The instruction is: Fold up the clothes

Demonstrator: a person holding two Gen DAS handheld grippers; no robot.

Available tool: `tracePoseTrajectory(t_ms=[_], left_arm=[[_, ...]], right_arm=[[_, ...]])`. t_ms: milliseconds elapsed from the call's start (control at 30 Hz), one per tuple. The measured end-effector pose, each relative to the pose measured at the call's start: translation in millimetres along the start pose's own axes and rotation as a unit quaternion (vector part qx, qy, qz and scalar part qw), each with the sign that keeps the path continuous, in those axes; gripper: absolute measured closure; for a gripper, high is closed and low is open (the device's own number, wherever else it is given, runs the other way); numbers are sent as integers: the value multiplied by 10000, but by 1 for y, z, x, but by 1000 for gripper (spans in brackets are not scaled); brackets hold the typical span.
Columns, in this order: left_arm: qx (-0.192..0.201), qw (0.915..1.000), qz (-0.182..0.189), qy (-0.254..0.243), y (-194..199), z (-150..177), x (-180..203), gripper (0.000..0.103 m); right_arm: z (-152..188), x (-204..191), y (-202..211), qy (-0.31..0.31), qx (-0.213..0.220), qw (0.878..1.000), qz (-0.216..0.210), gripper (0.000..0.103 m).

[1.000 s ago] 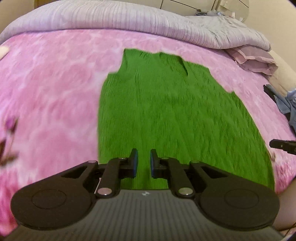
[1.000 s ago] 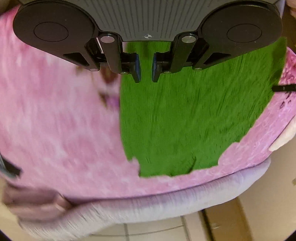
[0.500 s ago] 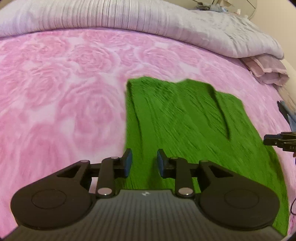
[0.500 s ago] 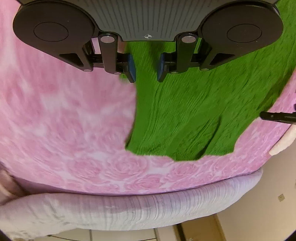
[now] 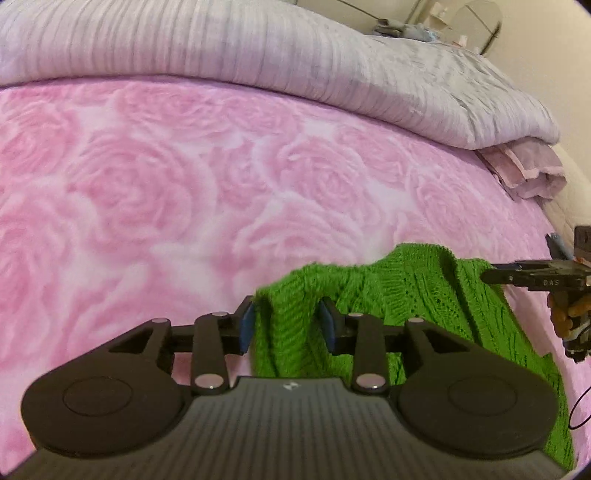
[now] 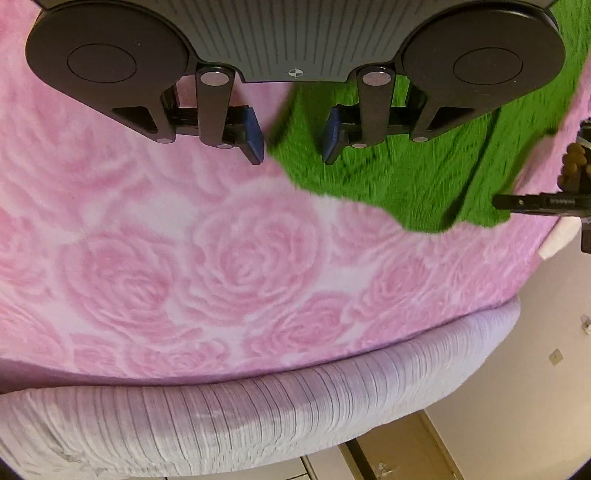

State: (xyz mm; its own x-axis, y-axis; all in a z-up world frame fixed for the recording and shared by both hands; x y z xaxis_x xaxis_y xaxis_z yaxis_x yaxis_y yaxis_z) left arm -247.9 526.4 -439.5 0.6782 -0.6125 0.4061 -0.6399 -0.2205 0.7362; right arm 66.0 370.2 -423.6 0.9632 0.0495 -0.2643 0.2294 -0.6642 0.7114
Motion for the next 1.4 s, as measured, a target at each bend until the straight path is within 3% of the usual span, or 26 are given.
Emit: tracePoseTrajectory(t_ms=[33, 67, 100, 233, 333, 500, 600, 733, 833, 933, 1033, 1167, 1300, 1400], left_arm=[[-1, 10000, 30, -62, -1, -1, 2, 87], [-18, 9999, 99, -97, 0, -1, 4, 93], [18, 9998, 175, -93, 4, 0, 6, 93], [336, 9987, 375, -84, 44, 7, 14, 95], [614, 9959, 668, -23, 98, 24, 22, 96], [853, 9912, 1010, -49, 195, 97, 40, 97], [634, 9944, 850, 24, 229, 164, 46, 95], [152, 9985, 273, 445, 249, 255, 47, 94], [145, 9951, 57, 981, 260, 293, 51, 93], [408, 9889, 10, 1426, 266, 304, 61, 79], [694, 9817, 58, 1773, 259, 289, 71, 72], [796, 9702, -16, 2290, 238, 269, 72, 68], [729, 9602, -97, 2693, 215, 268, 61, 67], [735, 9447, 86, 3195, 203, 271, 50, 66]], right_arm=[[-1, -2, -2, 98, 6, 9999, 58, 72], [-2, -4, -2, 153, 21, 9999, 75, 88], [-3, -7, -1, 189, 39, 9998, 71, 95], [-2, -21, 34, 404, 412, 9983, 119, 96], [6, -37, 84, 478, 759, 9960, 46, 96], [56, -97, 183, 952, 1076, 9896, 3, 96], [111, -142, 223, 1233, 816, 9890, 76, 96], [220, -199, 247, 1229, -374, 9915, 201, 95], [277, -216, 258, 323, -495, 9972, 448, 88], [299, -219, 266, -961, -73, 9947, 365, 77], [293, -222, 262, -1902, 477, 9804, 186, 57], [269, -210, 238, -2643, 786, 9612, -18, 55], [260, -188, 211, -3524, 1085, 9294, -192, 55], [259, -174, 190, -4073, 1280, 9031, -468, 55]])
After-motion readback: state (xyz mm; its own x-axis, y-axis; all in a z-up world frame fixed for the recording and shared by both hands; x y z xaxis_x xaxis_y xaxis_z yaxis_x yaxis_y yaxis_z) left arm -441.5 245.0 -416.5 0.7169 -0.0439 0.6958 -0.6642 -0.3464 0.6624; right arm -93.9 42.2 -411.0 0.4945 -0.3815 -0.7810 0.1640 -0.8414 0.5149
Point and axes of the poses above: each gripper's, at about its wrist camera, not at the fingertips, and y roughly against the way its jaws point, x to its right, z to its underside, the point moved 4 cm from there along -y, roughly the way its jaws point, and after that the axes turned 8 degrees about y, right-handed, at the moved point
